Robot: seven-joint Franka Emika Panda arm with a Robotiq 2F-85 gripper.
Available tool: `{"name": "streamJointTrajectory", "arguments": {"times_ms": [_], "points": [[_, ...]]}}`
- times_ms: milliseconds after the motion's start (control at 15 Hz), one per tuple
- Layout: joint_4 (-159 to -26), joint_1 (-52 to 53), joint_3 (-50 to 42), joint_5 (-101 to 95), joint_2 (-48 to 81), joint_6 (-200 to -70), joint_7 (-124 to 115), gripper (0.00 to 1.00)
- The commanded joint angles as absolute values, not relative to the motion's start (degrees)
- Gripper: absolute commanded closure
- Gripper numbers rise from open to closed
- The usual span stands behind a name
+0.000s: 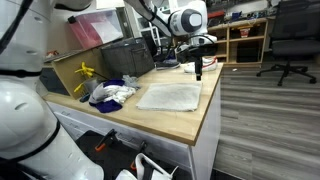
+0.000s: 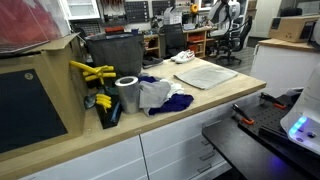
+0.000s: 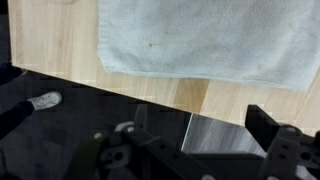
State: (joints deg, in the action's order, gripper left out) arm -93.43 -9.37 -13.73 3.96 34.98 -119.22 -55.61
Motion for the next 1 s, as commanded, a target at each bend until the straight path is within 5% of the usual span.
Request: {"name": "streamJointTrajectory", "arguments": {"times_ms": [0, 933], "points": [[-90.0, -9.6, -14.7, 4.8, 38.4, -118.7, -59.8, 0.00], [-81.4, -9.7, -13.4, 6.4, 45.3, -116.5, -67.1, 0.00]]}}
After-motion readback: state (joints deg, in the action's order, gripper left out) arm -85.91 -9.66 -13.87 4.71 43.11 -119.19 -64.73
